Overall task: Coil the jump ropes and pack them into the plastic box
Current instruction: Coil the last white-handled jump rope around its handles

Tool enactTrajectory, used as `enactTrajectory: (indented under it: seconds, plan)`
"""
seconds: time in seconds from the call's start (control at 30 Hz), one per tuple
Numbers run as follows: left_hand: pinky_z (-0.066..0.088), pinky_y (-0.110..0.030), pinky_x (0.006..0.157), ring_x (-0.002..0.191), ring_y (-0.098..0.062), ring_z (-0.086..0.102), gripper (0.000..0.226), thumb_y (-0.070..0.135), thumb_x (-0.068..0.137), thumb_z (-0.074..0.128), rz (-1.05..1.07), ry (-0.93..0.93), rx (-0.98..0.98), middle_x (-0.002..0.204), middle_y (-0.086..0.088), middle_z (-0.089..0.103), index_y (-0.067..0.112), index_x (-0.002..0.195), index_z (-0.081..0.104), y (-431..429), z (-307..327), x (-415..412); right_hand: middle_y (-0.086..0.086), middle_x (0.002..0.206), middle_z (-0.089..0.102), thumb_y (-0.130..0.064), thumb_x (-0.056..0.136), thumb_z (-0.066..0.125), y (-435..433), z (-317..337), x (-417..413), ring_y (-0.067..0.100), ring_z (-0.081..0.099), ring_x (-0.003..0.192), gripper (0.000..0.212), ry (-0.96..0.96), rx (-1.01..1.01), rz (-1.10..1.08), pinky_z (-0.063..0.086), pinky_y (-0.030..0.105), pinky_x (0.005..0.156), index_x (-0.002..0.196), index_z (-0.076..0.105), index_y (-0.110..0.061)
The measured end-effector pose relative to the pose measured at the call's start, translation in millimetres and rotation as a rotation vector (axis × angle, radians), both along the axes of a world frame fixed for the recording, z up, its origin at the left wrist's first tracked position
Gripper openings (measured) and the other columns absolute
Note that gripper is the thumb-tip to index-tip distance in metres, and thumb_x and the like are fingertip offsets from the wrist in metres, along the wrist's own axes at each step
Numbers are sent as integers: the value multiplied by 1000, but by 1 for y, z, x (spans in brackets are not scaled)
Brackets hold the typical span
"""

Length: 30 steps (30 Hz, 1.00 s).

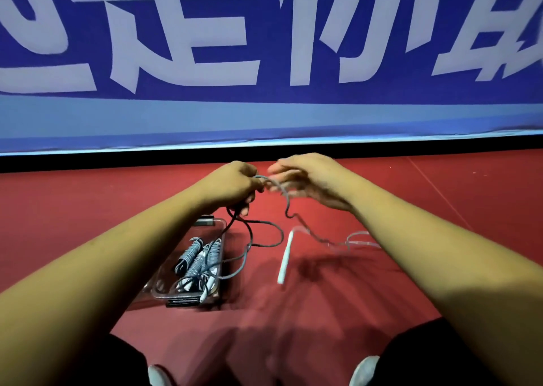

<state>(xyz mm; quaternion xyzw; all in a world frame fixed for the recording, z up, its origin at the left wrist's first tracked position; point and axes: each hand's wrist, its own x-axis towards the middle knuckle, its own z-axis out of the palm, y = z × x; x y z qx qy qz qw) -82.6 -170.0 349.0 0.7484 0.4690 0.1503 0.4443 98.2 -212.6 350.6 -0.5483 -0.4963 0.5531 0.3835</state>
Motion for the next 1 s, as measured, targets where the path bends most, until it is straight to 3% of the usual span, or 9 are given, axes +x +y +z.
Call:
enactTrajectory:
  seconds: [0.07,0.13,0.27,0.4,0.53,0.63,0.73,0.87,1.0]
  plan:
    - [37,-20,40,35,-18,52,14,10,97,58,-20,36,2,48,-4,49,6,84,58,2,-3,-1,6,77,67,-28,98,54,-8,-3,-7,22,65,66,24,-41,-43,130,49,27,62,100,62,-5]
    - [40,-20,42,38,-18,55,18,16,94,65,-91,83,55,48,-5,53,10,80,56,5,-4,-5,2,56,48,-14,96,57,-8,-5,-7,12,39,41,12,-100,-5,143,32,22,46,93,59,-3]
    - [48,-22,55,51,-13,64,21,22,89,70,-192,332,280,55,3,61,21,70,62,23,-11,-30,-1,50,37,-3,94,53,6,8,10,8,23,38,16,-56,117,-83,19,19,44,81,59,-7]
    - [45,-25,66,61,-5,65,21,29,91,67,-112,504,254,69,1,72,23,71,68,44,-31,-70,2,51,35,2,92,47,15,5,39,7,23,34,24,-43,239,-480,17,19,46,72,55,-10]
    - [48,-26,72,72,-13,68,39,44,97,55,-89,505,311,74,-1,73,18,75,73,46,-31,-67,2,62,60,-7,86,57,23,-20,57,20,59,59,21,-631,245,-486,47,28,62,67,62,-16]
    - [49,-22,64,61,-13,66,46,45,99,49,-166,360,293,66,-2,71,13,76,71,29,-21,-48,9,117,65,-10,82,65,18,-18,40,22,61,103,32,-924,307,-189,44,25,94,113,68,-15]
    - [42,-14,53,50,-4,57,46,46,97,49,-223,204,261,57,4,63,11,75,69,11,-8,-30,2,123,61,-14,90,65,1,-8,-4,12,58,106,42,-628,305,115,39,9,85,131,57,-11]
    - [38,-24,52,50,-11,47,50,60,90,44,-206,4,189,56,2,52,18,67,58,3,-8,-23,8,68,59,0,96,47,-8,-10,-26,16,58,58,16,-188,137,200,47,27,60,100,62,0]
    - [23,-25,48,53,-14,25,46,61,89,53,-121,-202,116,59,0,32,23,64,49,11,-10,-35,-3,49,33,-6,98,48,-5,-10,-14,11,28,42,23,-157,113,88,27,20,46,81,64,-7]
